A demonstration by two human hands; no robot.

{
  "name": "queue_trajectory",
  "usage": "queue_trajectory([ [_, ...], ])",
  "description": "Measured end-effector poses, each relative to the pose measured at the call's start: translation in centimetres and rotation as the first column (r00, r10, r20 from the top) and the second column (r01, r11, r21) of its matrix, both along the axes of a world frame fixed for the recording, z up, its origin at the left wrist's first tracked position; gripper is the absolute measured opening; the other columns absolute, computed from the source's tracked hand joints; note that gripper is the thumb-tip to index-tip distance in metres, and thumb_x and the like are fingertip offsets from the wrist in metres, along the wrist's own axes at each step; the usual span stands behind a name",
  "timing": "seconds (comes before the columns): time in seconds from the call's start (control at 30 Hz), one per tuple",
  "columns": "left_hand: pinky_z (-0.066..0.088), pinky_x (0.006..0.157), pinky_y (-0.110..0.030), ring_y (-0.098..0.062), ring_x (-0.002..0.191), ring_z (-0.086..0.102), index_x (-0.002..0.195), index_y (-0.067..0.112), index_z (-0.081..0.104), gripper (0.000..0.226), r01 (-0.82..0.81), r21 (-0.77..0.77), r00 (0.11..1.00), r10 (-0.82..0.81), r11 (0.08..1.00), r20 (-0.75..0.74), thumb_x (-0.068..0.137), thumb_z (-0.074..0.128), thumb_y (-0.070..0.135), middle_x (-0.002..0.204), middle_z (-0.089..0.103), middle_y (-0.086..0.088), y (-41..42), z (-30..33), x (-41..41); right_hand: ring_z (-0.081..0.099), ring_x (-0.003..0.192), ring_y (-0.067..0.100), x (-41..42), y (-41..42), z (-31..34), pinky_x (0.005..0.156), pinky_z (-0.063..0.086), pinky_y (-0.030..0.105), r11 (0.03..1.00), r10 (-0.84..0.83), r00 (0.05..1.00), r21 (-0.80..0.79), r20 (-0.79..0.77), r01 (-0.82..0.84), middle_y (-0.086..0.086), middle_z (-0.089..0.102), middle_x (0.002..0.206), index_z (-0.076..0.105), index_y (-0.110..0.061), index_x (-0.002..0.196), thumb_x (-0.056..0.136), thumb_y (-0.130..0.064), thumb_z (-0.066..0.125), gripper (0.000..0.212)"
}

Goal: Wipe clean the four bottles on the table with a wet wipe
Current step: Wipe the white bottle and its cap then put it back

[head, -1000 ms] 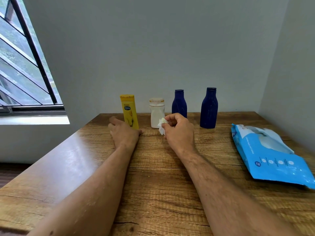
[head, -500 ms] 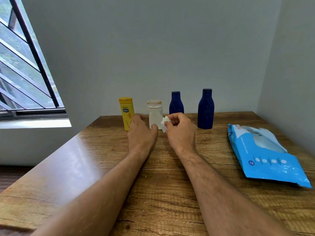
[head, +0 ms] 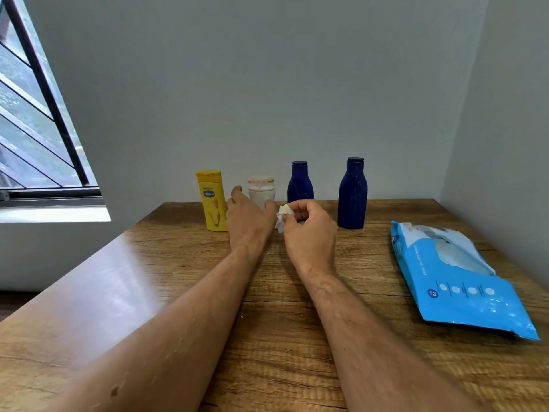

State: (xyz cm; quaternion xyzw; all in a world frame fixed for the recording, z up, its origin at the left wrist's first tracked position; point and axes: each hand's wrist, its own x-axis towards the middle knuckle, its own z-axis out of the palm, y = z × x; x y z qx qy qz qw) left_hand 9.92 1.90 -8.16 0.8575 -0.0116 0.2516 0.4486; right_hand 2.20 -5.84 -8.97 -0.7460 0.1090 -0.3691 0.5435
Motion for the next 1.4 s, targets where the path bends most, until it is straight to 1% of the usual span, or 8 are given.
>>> queue_trajectory([
  [0.3, 0.045, 0.106, -0.042, -0.032, 0.133, 0.047, 0.153, 0.009, 0.025, 0.09, -0.021, -0.018, 0.997, 0.019, 1.0, -0.076, 0.086, 0.072, 0.045, 0.147, 0.045, -0.016, -0.7, -0.4, 1.4, 0.062, 0.091, 0.001, 0.3, 0.0, 0.1, 0.06, 0.04, 0.004, 1.0, -0.028, 0.999, 0.002, 0.017, 0.028, -0.01, 0.066, 0.101, 0.067, -0.024, 0.109, 0.092, -0.021, 0.067, 0.017],
  [0.63, 0.051, 0.092, -0.04, -0.029, 0.118, 0.059, 0.134, 0.012, 0.042, 0.073, -0.039, -0.033, 0.993, 0.035, 0.999, -0.111, 0.08, 0.078, 0.045, 0.131, 0.06, -0.011, -1.3, -0.5, 2.5, 0.063, 0.093, 0.003, 0.9, 0.1, -0.1, 0.073, 0.051, 0.01, 0.999, -0.044, 0.997, 0.021, 0.059, 0.042, -0.01, 0.066, 0.103, 0.066, -0.025, 0.108, 0.091, -0.021, 0.068, 0.017],
  [0.73, 0.05, 0.088, -0.038, -0.031, 0.117, 0.059, 0.129, 0.011, 0.045, 0.061, -0.038, 0.006, 0.992, 0.039, 0.999, -0.122, 0.084, 0.075, 0.038, 0.128, 0.062, -0.012, -1.2, -0.6, 2.3, 0.063, 0.091, 0.001, 0.7, 0.4, -0.2, 0.065, 0.047, 0.004, 1.0, -0.028, 0.998, -0.005, 0.064, 0.028, -0.01, 0.066, 0.102, 0.065, -0.026, 0.108, 0.092, -0.022, 0.068, 0.018],
  [0.83, 0.054, 0.092, -0.042, -0.03, 0.113, 0.061, 0.126, 0.013, 0.047, 0.055, -0.024, 0.02, 0.995, 0.026, 1.0, -0.095, 0.085, 0.075, 0.035, 0.125, 0.064, -0.011, -0.9, -1.0, 1.8, 0.063, 0.09, 0.001, 0.4, 0.4, -0.4, 0.065, 0.047, 0.004, 0.999, -0.028, 0.996, -0.022, 0.08, 0.03, -0.011, 0.066, 0.102, 0.065, -0.025, 0.109, 0.092, -0.022, 0.068, 0.018],
  [0.93, 0.058, 0.087, -0.045, -0.026, 0.104, 0.065, 0.124, 0.017, 0.049, 0.055, 0.033, -0.004, 0.999, -0.033, 0.999, -0.034, 0.082, 0.076, 0.039, 0.118, 0.067, -0.006, -0.4, -1.1, 0.8, 0.063, 0.092, 0.003, 0.0, 0.4, 0.0, 0.073, 0.052, 0.009, 1.0, -0.022, 0.992, -0.011, 0.123, 0.024, -0.009, 0.066, 0.104, 0.066, -0.024, 0.109, 0.091, -0.021, 0.068, 0.018],
  [1.2, 0.051, 0.076, -0.027, -0.015, 0.099, 0.062, 0.12, 0.021, 0.05, 0.058, 0.163, -0.002, 0.986, -0.163, 0.987, 0.035, 0.079, 0.077, 0.051, 0.113, 0.063, 0.004, 2.3, -1.1, -2.7, 0.063, 0.09, 0.006, -1.6, 0.6, 1.2, 0.073, 0.054, 0.013, 0.999, -0.036, 0.978, 0.0, 0.204, 0.037, -0.008, 0.067, 0.101, 0.065, -0.024, 0.106, 0.089, -0.022, 0.07, 0.018],
  [1.3, 0.05, 0.074, -0.023, -0.011, 0.095, 0.063, 0.117, 0.023, 0.053, 0.056, 0.191, -0.019, 0.979, -0.189, 0.981, 0.071, 0.075, 0.082, 0.047, 0.11, 0.064, 0.007, 3.1, -1.1, -4.1, 0.063, 0.088, 0.005, -2.2, 0.4, 1.5, 0.07, 0.052, 0.01, 0.999, -0.048, 0.976, 0.017, 0.213, 0.045, -0.009, 0.067, 0.1, 0.065, -0.024, 0.106, 0.089, -0.022, 0.07, 0.018],
  [1.4, 0.048, 0.071, -0.017, -0.001, 0.09, 0.061, 0.111, 0.029, 0.053, 0.051, 0.302, 0.021, 0.951, -0.302, 0.953, 0.071, 0.073, 0.085, 0.041, 0.1, 0.062, 0.016, 3.7, -1.2, -5.4, 0.062, 0.084, 0.005, -2.7, 0.1, 1.8, 0.066, 0.05, 0.008, 0.998, -0.068, 0.971, 0.032, 0.23, 0.063, -0.009, 0.067, 0.097, 0.065, -0.025, 0.104, 0.089, -0.021, 0.07, 0.017],
])
